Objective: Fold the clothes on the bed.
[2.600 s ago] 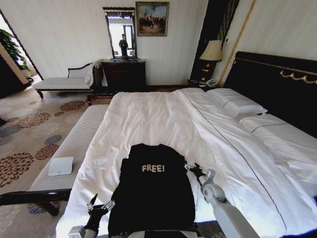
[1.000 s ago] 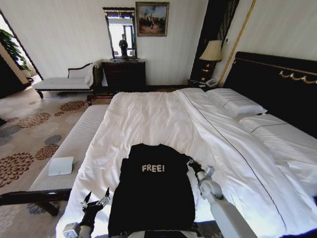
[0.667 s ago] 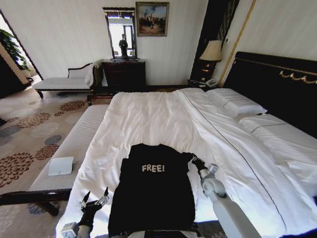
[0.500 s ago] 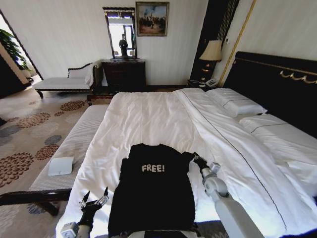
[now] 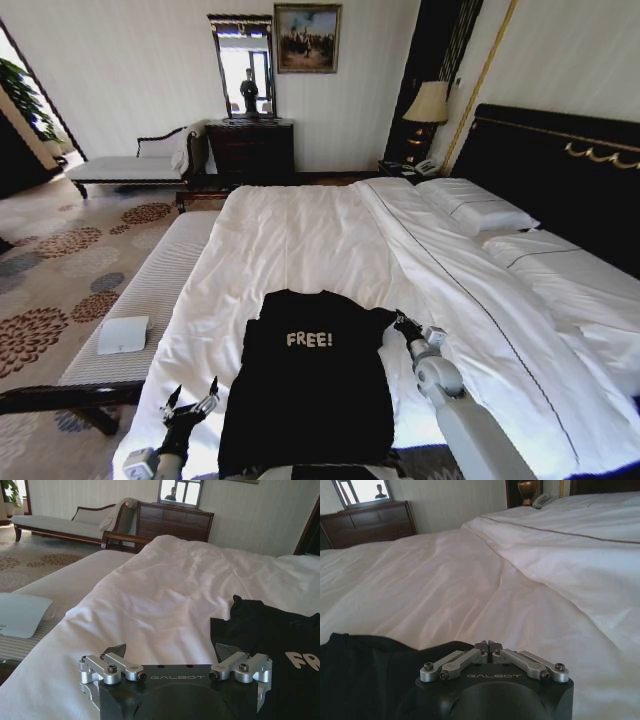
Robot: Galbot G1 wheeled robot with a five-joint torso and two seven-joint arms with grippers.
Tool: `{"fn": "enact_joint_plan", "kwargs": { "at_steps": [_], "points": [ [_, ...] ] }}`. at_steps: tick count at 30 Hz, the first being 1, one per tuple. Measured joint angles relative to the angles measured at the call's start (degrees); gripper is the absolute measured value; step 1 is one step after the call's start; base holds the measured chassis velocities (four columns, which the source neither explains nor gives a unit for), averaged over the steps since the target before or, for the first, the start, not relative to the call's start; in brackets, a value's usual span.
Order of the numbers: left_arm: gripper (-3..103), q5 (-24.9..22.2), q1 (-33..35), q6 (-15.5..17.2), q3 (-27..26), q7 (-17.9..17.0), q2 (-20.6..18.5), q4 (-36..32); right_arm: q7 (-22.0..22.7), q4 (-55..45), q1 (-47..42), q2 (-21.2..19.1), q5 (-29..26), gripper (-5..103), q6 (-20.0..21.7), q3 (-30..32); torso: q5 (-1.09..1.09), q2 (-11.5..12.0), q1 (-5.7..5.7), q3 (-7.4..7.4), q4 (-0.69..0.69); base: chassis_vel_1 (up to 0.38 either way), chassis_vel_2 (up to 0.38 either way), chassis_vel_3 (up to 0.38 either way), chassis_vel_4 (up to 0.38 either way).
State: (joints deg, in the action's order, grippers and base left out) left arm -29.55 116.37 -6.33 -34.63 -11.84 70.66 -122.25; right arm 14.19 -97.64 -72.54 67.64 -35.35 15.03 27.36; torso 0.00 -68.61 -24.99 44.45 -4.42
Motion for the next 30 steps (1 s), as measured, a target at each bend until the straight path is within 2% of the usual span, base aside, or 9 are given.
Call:
{"fn": "enact_joint_plan", "kwargs": {
  "at_steps": [11, 18, 20, 23, 24, 26, 27, 28, 30],
  "points": [
    [100, 0.22, 0.57, -0.06, -0.05, 0.06, 0.12, -0.11, 3.21, 2.69, 1.19, 0.68, -1.70, 0, 3.82, -0.90, 0.00, 0.00, 0.00, 0.00, 0.01, 0.000, 0.000, 0.000, 0.000],
    [100, 0.36, 0.64, -0.15, 0.17, 0.14, 0.15, -0.11, 3.11, 2.07, 0.54, 1.14, -3.69, 0, 3.36, -0.37, 0.00, 0.00, 0.00, 0.00, 0.01, 0.000, 0.000, 0.000, 0.000],
    [100, 0.48, 0.47, -0.12, 0.44, 0.14, 0.09, -0.11, 2.70, 0.97, -0.52, 1.77, -3.99, 5, 2.70, 0.34, 0.00, 0.00, 0.00, 0.00, 0.02, 0.000, 0.000, 0.000, 0.000],
    [100, 0.58, 0.12, 0.07, 0.85, 0.12, -0.05, -0.16, 2.07, -3.17, -4.94, 3.84, -7.24, 21, 1.89, 3.56, 0.00, 0.00, 0.00, 0.00, 0.00, 0.000, 0.000, 0.000, 0.000],
    [100, 0.58, 0.12, 0.07, 0.85, 0.12, -0.05, -0.16, 2.07, -3.17, -4.94, 3.84, -7.24, 21, 1.89, 3.56, 0.00, 0.00, 0.00, 0.00, 0.00, 0.000, 0.000, 0.000, 0.000],
    [100, 0.57, 0.04, 0.11, 0.89, 0.12, -0.18, -0.13, 1.97, -5.93, -7.69, 5.02, -11.63, 32, 2.04, 5.30, -0.02, 0.00, 0.00, 0.00, 0.00, 0.000, 0.000, 0.000, 0.000],
    [100, 0.55, 0.00, 0.11, 0.90, 0.11, -0.29, 0.01, 1.89, -7.22, -9.21, 5.77, -13.75, 32, 2.22, 6.09, -0.01, 0.00, 0.00, 0.00, -0.01, 0.000, 0.000, 0.000, 0.000],
    [100, 0.53, -0.04, 0.12, 0.97, 0.11, -0.41, 0.19, 1.79, -8.68, -10.76, 6.76, -16.33, 43, 2.51, 6.92, -0.01, 0.00, 0.00, 0.00, 0.00, 0.000, 0.000, 0.000, 0.000],
    [100, 0.53, -0.04, 0.12, 1.00, 0.11, -0.41, 0.22, 1.81, -9.11, -11.17, 7.10, -17.28, 43, 2.69, 7.13, -0.02, 0.00, 0.00, 0.00, -0.01, 0.000, 0.000, 0.000, 0.000]
  ]
}}
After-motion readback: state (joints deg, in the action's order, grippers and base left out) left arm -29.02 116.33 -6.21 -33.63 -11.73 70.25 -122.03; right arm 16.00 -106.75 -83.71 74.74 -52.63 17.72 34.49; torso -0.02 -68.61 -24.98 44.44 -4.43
